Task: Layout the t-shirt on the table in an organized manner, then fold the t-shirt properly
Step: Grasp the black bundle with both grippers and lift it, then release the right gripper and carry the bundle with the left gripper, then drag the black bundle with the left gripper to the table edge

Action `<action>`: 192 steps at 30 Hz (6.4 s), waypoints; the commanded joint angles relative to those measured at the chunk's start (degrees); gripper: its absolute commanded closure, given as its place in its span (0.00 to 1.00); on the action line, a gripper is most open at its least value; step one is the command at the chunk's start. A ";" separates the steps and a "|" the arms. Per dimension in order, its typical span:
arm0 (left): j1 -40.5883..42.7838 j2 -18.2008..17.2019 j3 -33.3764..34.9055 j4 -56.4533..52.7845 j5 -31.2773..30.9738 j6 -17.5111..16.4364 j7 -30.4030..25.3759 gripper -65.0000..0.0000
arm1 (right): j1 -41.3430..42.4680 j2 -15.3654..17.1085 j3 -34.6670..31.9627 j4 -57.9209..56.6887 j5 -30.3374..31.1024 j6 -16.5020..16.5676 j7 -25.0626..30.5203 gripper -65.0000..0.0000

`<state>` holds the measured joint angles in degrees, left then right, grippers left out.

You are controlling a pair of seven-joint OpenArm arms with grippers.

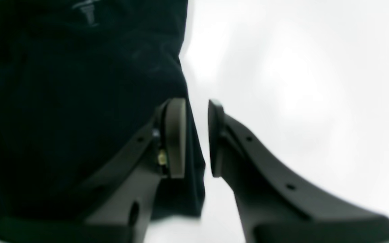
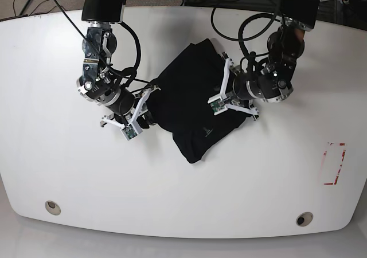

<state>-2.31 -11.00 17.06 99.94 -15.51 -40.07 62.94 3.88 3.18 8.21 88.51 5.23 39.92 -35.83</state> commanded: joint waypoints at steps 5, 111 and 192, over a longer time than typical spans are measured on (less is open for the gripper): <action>0.06 -0.47 -0.49 -4.95 -0.01 0.07 -4.52 0.82 | -0.49 0.56 0.10 -7.41 0.70 0.08 6.78 0.83; -0.46 14.57 1.71 -26.84 23.11 21.83 -41.97 0.63 | -16.23 2.93 7.31 22.13 1.05 -3.75 0.63 0.83; 9.12 -1.00 -23.35 -2.23 14.94 6.18 -23.60 0.63 | -20.28 2.93 7.84 23.09 1.31 -3.48 0.71 0.83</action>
<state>7.29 -13.06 -4.10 96.44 -0.97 -34.50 39.57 -16.75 5.63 15.84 110.21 5.78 36.23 -36.53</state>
